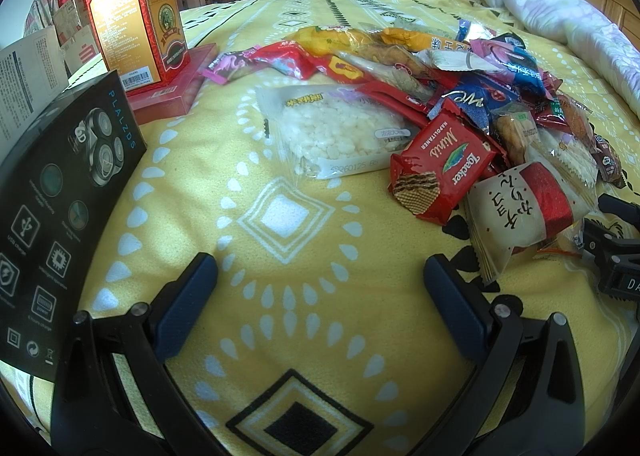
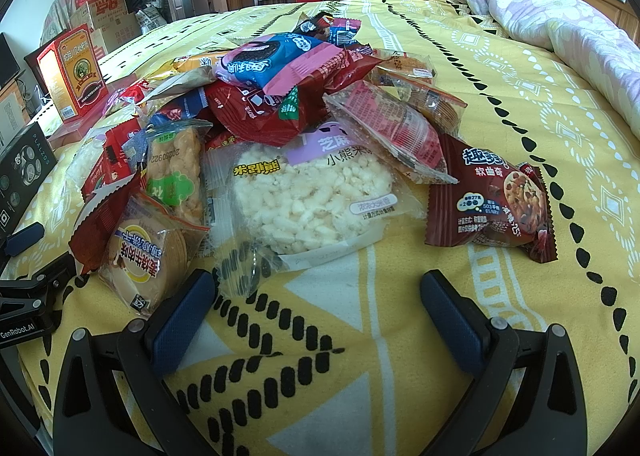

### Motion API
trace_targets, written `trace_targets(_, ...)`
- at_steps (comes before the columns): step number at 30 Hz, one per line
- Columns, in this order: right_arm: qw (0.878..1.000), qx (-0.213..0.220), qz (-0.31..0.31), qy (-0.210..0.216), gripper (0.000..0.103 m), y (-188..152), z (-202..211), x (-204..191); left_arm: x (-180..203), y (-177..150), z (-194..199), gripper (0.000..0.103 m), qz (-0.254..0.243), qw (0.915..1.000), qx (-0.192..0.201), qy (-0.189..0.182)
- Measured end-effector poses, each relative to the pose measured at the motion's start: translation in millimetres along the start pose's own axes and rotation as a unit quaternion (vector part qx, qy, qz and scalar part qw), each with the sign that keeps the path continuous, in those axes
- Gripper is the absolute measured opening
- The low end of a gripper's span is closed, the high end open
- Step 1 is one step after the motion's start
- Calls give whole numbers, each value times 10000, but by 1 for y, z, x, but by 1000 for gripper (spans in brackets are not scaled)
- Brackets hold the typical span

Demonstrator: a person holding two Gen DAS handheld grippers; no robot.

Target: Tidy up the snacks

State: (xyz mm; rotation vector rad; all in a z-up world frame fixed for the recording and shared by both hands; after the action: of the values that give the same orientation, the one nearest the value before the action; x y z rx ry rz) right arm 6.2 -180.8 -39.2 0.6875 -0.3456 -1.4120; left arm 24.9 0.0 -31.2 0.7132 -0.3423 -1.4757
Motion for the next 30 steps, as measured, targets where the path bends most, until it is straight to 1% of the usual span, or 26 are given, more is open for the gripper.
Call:
trace_targets(21, 10000, 0, 0, 0, 103, 0, 0, 0, 1, 0, 0, 103, -1, 10000, 7, 9)
trace_targets(24, 10000, -1, 0, -1, 103, 0, 0, 0, 5, 5, -6, 103, -78, 9998, -81, 141)
trace_targets(26, 10000, 0, 2, -2, 103, 0, 0, 0, 4, 10, -10, 103, 29, 9997, -238, 107)
trace_targets(27, 10000, 2, -1, 2, 103, 0, 0, 0, 2, 13, -11, 103, 60, 9992, -400, 40)
trace_targets(28, 10000, 0, 1, -1, 103, 0, 0, 0, -1, 17, -11, 103, 23, 9979, -631, -165)
trace_targets(29, 10000, 3, 0, 3, 103, 0, 0, 0, -2, 24, -11, 103, -64, 9947, -871, -536)
trace_targets(30, 10000, 3, -1, 4, 103, 0, 0, 0, -2, 27, -6, 102, -108, 9911, -865, -1007)
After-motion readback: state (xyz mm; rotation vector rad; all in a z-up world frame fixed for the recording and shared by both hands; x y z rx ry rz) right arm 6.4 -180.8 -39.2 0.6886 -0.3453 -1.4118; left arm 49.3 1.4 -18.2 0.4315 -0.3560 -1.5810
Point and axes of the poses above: each gripper's, at about its wrist camera, not at the fingertips, and z roughly against the way its jaws point, x to its right, y to its top, the point moved 4 cm from there along -z, roughly the way its jaws point, and after that the axes turned 13 degrees about y, right-handed, at the moved point
